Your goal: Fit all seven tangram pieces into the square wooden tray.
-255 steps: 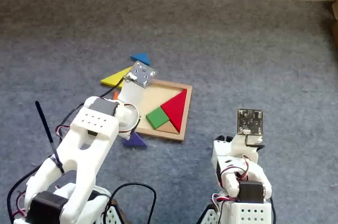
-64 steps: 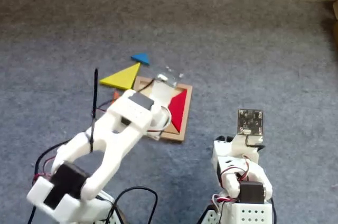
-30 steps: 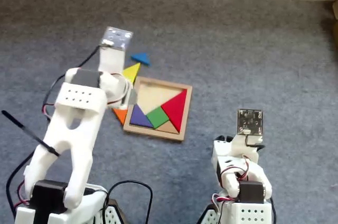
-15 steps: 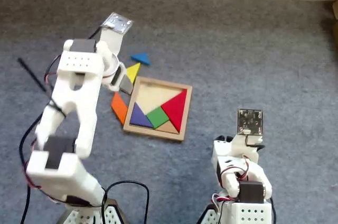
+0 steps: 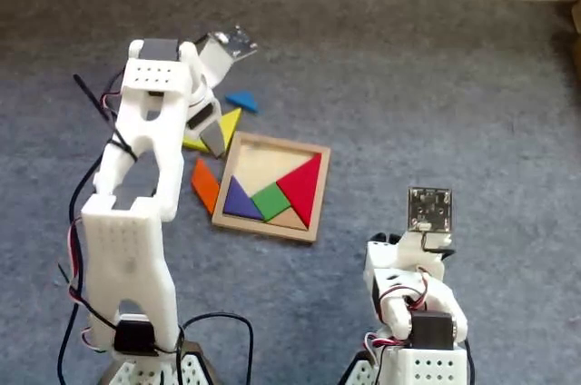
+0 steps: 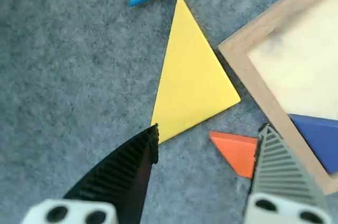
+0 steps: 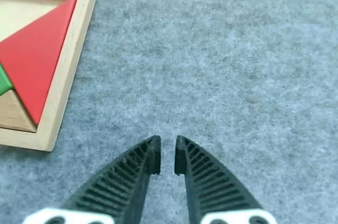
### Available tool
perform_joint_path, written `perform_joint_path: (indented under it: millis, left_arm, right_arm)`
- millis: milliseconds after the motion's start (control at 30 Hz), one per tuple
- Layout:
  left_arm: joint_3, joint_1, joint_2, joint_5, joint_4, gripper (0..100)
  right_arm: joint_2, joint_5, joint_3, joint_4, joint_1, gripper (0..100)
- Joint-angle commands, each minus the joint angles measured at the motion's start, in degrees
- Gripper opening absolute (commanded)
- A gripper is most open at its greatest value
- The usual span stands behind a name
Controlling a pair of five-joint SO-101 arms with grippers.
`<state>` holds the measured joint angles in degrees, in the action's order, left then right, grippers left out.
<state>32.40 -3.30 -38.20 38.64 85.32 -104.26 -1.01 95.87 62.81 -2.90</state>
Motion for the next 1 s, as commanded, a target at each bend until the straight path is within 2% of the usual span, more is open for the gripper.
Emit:
perform_joint_path:
  millis: [0,633,767,967]
  left_arm:
    - [5.7,-0.6,-3.2,3.3,0.4,30]
    - [26.9,-0.5,-26.0,3.2,0.6,29]
    - [30.8,-0.4,-26.6,3.2,4.0,21]
    - [39.0,-0.3,-26.7,3.2,12.0,16]
  right_arm:
    - [-0.8,-0.6,5.2,-0.1,1.3,6.6]
    - [-0.8,-0.6,5.2,-0.1,1.3,6.6]
    - [-0.8,-0.6,5.2,-0.1,1.3,6.6]
    - [-0.8,-0.6,5.2,-0.1,1.3,6.6]
